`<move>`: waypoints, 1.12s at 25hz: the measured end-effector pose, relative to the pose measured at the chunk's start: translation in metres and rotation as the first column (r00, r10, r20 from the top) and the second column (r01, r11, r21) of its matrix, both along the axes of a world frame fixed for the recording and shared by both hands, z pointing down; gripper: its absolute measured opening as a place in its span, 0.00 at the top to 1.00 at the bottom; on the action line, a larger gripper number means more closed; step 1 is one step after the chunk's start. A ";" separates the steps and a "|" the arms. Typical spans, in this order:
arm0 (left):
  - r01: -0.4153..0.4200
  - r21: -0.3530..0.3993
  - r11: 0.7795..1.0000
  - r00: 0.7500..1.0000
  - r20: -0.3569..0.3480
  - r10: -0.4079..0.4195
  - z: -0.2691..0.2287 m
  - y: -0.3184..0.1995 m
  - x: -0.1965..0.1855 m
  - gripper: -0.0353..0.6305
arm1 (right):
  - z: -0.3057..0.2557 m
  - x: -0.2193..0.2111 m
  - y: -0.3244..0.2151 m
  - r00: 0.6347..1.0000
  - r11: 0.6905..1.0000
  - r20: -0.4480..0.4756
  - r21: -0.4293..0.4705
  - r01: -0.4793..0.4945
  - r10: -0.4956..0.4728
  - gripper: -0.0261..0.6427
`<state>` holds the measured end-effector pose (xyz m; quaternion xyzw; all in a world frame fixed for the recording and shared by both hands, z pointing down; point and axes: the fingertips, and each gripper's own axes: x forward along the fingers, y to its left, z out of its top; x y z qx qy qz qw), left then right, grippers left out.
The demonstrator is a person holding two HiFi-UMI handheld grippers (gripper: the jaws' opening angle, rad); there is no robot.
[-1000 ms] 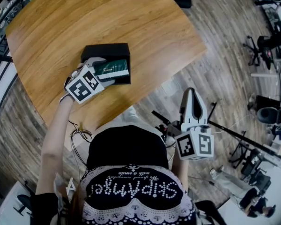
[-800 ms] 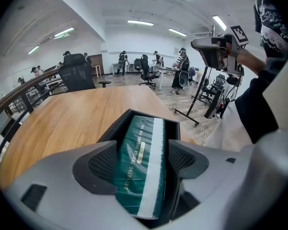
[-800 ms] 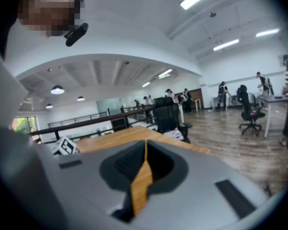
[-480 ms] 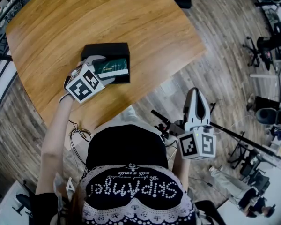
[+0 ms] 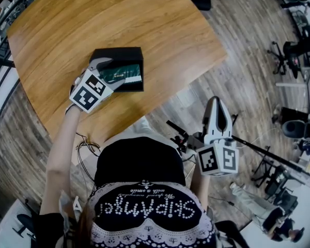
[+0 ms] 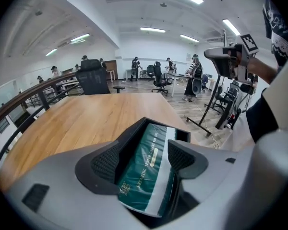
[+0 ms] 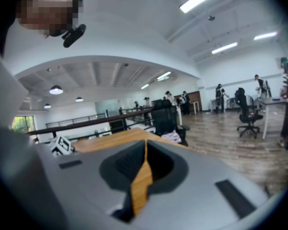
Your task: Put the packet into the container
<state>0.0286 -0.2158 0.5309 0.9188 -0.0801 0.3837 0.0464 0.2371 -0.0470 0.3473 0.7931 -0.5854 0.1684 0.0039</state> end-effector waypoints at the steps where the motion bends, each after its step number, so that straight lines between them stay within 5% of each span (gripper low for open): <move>1: 0.027 -0.008 1.000 0.999 -0.022 -0.027 -0.004 -0.003 0.001 0.43 | -0.001 0.000 0.000 1.000 1.000 0.000 0.002 0.001 -0.001 0.91; 6: 0.132 -0.059 0.989 0.981 -0.133 -0.139 -0.028 -0.009 0.001 0.45 | -0.006 0.002 0.004 1.000 1.000 -0.001 0.009 0.006 -0.006 0.91; 8: 0.184 -0.068 0.980 0.964 -0.180 -0.194 -0.042 -0.011 -0.003 0.53 | -0.009 0.000 0.005 1.000 1.000 -0.002 0.016 0.011 -0.011 0.91; 15: 0.333 -0.079 0.939 0.873 -0.350 -0.339 -0.097 -0.019 -0.015 0.66 | -0.018 -0.003 0.000 0.999 0.999 -0.004 0.032 0.042 -0.042 0.91; 28: 0.517 0.019 0.856 0.712 -0.565 -0.417 -0.188 -0.016 -0.041 0.88 | -0.034 -0.017 -0.021 0.991 0.989 -0.024 0.069 0.129 -0.128 0.91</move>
